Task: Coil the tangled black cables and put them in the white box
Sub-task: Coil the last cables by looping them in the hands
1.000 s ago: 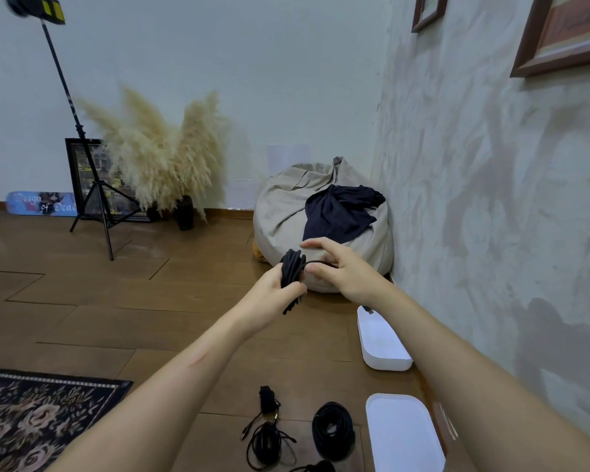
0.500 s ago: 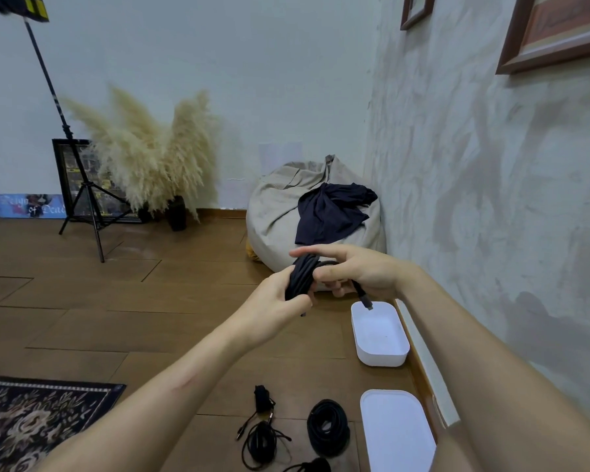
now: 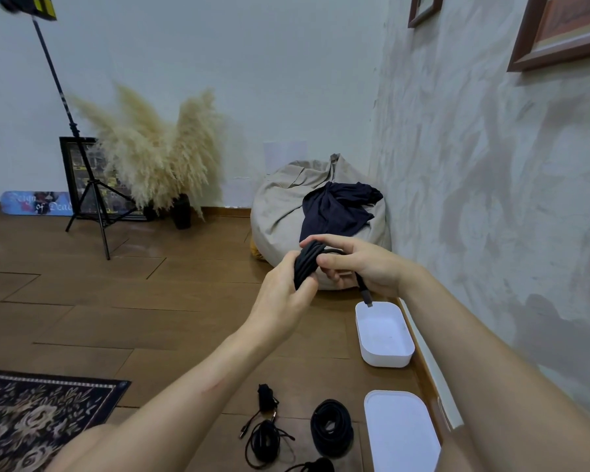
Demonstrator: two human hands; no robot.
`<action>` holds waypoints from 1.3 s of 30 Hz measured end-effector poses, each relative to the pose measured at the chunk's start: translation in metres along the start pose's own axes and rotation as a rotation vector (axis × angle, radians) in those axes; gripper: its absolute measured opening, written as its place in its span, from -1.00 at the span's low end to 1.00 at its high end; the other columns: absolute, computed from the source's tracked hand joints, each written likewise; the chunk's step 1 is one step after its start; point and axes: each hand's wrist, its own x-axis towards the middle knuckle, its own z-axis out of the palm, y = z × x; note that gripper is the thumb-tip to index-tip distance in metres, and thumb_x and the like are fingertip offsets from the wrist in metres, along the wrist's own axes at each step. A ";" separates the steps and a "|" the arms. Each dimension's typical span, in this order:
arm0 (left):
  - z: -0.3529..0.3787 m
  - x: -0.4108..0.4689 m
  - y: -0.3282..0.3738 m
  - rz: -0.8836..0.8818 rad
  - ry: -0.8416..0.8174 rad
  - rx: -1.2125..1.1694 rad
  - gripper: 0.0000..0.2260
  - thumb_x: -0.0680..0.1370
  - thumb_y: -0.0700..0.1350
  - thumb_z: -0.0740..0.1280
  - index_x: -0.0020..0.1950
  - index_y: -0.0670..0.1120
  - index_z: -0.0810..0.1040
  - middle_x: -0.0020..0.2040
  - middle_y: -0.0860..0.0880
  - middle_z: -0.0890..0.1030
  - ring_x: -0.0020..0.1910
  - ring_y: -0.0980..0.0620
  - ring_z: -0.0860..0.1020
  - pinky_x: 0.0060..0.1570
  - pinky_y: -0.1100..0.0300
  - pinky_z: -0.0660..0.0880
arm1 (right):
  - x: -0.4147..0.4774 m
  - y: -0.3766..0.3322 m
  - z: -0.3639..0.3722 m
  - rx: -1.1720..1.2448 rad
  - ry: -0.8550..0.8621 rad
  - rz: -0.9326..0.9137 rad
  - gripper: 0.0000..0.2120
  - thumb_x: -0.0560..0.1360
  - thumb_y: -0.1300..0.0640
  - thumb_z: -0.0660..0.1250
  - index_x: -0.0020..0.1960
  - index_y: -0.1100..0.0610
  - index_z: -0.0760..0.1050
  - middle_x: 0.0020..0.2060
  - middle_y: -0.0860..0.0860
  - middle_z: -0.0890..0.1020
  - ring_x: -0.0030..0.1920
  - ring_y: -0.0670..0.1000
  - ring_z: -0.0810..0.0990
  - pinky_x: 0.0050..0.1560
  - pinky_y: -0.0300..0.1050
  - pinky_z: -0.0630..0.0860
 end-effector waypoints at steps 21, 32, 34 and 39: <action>-0.017 0.017 -0.035 -0.302 0.052 0.223 -0.86 0.66 -0.08 0.22 0.10 -0.14 0.44 -0.04 -0.17 0.56 -0.14 -0.12 0.54 -0.27 0.06 0.38 | 0.004 0.015 0.000 -0.778 0.304 -0.035 -0.60 0.58 -0.13 0.39 -0.32 0.08 0.43 -0.46 -0.14 0.31 -0.46 -0.15 0.32 -0.33 -0.21 0.24; -0.019 0.015 -0.043 -0.360 -0.066 0.213 -0.88 0.66 -0.06 0.20 0.08 -0.09 0.44 -0.01 -0.14 0.56 -0.17 -0.02 0.49 -0.27 0.12 0.36 | -0.004 0.013 -0.002 -0.542 0.095 0.213 -0.78 0.65 0.01 0.32 0.07 0.11 0.69 -0.42 -0.06 0.52 -0.39 -0.10 0.50 -0.33 -0.23 0.48; -0.014 0.012 -0.044 -0.358 -0.104 0.215 -0.88 0.65 -0.05 0.20 0.07 -0.09 0.44 -0.01 -0.15 0.56 -0.18 -0.03 0.48 -0.25 0.10 0.36 | -0.001 0.020 -0.004 -0.401 0.140 0.260 -0.78 0.64 0.09 0.34 0.08 0.25 0.64 -0.35 0.08 0.61 -0.34 -0.03 0.63 -0.28 -0.20 0.59; 0.000 0.007 -0.046 -0.367 -0.118 0.184 -0.86 0.64 -0.04 0.19 0.14 -0.05 0.45 0.00 -0.10 0.59 -0.07 -0.10 0.57 -0.18 0.04 0.45 | 0.010 0.030 0.010 -0.089 0.351 0.225 -0.85 0.61 0.21 0.39 0.07 0.31 0.59 -0.21 0.24 0.67 -0.28 0.03 0.70 -0.21 -0.19 0.68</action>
